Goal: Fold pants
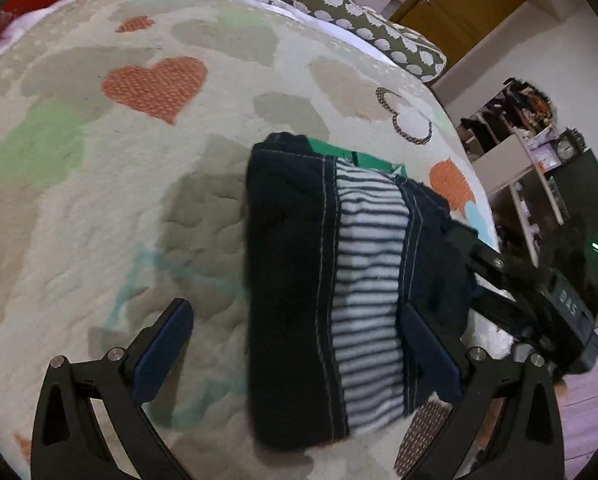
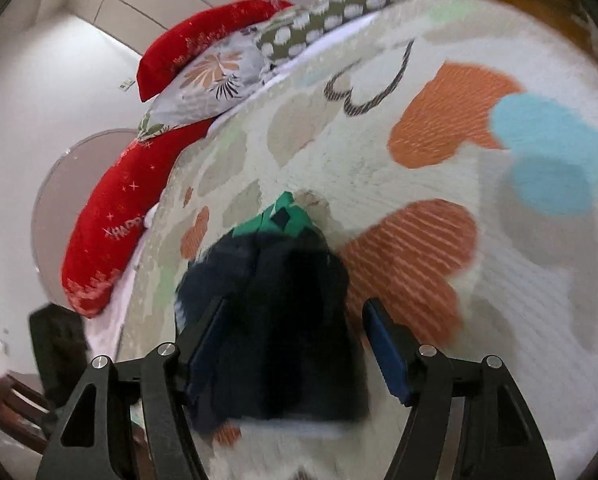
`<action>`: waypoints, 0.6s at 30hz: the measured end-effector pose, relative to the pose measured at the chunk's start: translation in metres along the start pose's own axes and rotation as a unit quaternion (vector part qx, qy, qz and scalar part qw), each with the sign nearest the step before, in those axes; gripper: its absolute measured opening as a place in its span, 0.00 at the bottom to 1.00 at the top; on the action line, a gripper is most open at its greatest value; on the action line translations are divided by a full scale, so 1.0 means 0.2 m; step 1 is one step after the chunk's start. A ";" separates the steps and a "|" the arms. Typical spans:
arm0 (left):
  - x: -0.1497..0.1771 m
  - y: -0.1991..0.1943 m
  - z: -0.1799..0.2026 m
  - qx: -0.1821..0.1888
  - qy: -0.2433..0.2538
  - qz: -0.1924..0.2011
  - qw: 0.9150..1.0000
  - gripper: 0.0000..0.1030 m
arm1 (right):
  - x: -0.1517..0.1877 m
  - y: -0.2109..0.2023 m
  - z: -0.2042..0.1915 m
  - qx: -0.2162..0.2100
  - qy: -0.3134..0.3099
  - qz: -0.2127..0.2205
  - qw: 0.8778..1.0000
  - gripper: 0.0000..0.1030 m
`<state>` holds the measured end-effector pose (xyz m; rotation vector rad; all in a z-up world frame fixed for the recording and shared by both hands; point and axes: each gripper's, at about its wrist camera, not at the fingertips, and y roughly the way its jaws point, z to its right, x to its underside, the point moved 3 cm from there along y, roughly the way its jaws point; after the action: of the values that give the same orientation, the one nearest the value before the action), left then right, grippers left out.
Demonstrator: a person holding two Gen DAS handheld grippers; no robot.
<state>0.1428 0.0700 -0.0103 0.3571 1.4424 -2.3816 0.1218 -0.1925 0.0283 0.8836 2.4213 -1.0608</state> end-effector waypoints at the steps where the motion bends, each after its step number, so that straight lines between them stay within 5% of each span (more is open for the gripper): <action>1: 0.00 0.00 0.03 0.013 0.007 0.003 1.000 0.70 | -0.01 0.03 0.00 -0.013 0.004 -0.005 1.000 0.70; 3: -0.01 0.01 0.08 0.041 0.008 -0.011 0.999 0.44 | -0.03 0.11 -0.02 -0.037 0.008 -0.024 0.999 0.46; 7: -0.09 -0.05 0.16 0.037 0.027 0.013 0.999 0.37 | -0.06 0.10 -0.07 -0.046 0.004 -0.021 0.999 0.29; 11: -0.23 -0.04 0.19 0.020 0.035 0.034 0.999 0.38 | -0.16 0.01 -0.12 -0.047 -0.011 0.014 0.999 0.28; 15: -0.31 0.10 0.08 -0.104 0.025 0.021 0.994 0.45 | -0.24 0.05 -0.13 0.008 -0.027 0.028 0.999 0.40; 16: -0.31 0.10 0.05 -0.095 0.015 0.015 0.995 0.45 | -0.24 0.08 -0.12 0.052 -0.041 0.028 0.997 0.41; 18: -0.30 0.03 -0.01 -0.071 -0.009 0.025 0.997 0.45 | -0.24 0.05 -0.13 0.064 -0.049 0.038 0.996 0.41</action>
<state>0.2001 0.0776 0.0061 0.3310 1.5652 -2.2230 0.1625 -0.1883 0.0660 0.9343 2.2431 -1.2135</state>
